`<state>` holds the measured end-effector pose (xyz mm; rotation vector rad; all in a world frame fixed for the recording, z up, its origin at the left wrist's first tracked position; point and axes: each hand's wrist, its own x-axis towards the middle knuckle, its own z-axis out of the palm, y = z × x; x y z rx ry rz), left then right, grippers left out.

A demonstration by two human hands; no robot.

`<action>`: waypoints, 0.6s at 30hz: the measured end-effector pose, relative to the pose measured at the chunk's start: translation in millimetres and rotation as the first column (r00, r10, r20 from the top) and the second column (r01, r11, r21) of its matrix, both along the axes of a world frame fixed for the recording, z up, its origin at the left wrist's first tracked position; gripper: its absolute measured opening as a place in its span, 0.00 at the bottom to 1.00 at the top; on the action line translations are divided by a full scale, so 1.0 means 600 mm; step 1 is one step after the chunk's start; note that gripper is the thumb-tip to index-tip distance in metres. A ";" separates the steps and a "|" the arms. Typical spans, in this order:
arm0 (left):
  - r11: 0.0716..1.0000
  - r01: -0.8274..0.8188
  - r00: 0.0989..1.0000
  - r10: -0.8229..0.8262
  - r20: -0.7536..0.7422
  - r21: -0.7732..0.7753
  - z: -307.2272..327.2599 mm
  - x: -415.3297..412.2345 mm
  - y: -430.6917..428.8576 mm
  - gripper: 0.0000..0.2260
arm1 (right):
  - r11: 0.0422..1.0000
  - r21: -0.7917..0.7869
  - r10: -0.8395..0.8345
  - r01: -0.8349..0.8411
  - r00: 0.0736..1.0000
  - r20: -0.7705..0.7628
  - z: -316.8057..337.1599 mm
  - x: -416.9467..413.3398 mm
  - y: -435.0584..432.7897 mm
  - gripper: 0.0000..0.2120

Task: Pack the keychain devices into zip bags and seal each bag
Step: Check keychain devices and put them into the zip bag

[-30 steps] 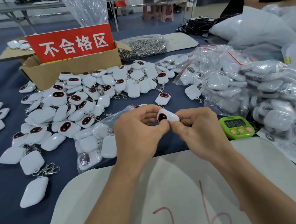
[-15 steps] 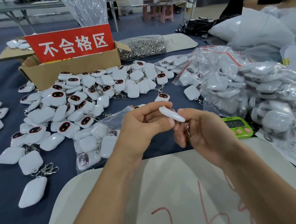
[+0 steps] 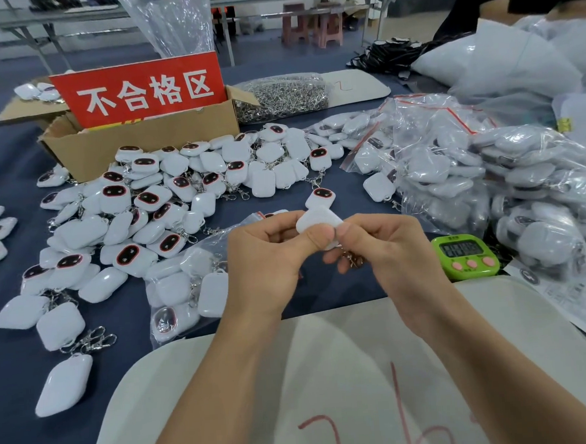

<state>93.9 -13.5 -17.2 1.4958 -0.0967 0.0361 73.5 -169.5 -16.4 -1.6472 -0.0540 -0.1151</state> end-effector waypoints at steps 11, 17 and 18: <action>0.348 -0.362 0.922 0.271 0.277 0.865 -0.022 0.005 0.000 0.22 | 0.885 -0.345 -0.307 0.313 0.949 0.075 -0.024 0.012 0.003 0.12; 0.630 -0.429 0.900 0.238 0.364 0.648 -0.007 -0.005 -0.003 0.21 | 0.921 -0.311 -0.218 0.235 0.972 0.091 -0.014 0.012 0.022 0.15; 0.678 -0.407 0.902 0.192 0.387 0.613 -0.003 -0.010 -0.007 0.21 | 0.926 -0.322 -0.175 0.195 0.980 0.090 -0.013 0.009 0.027 0.13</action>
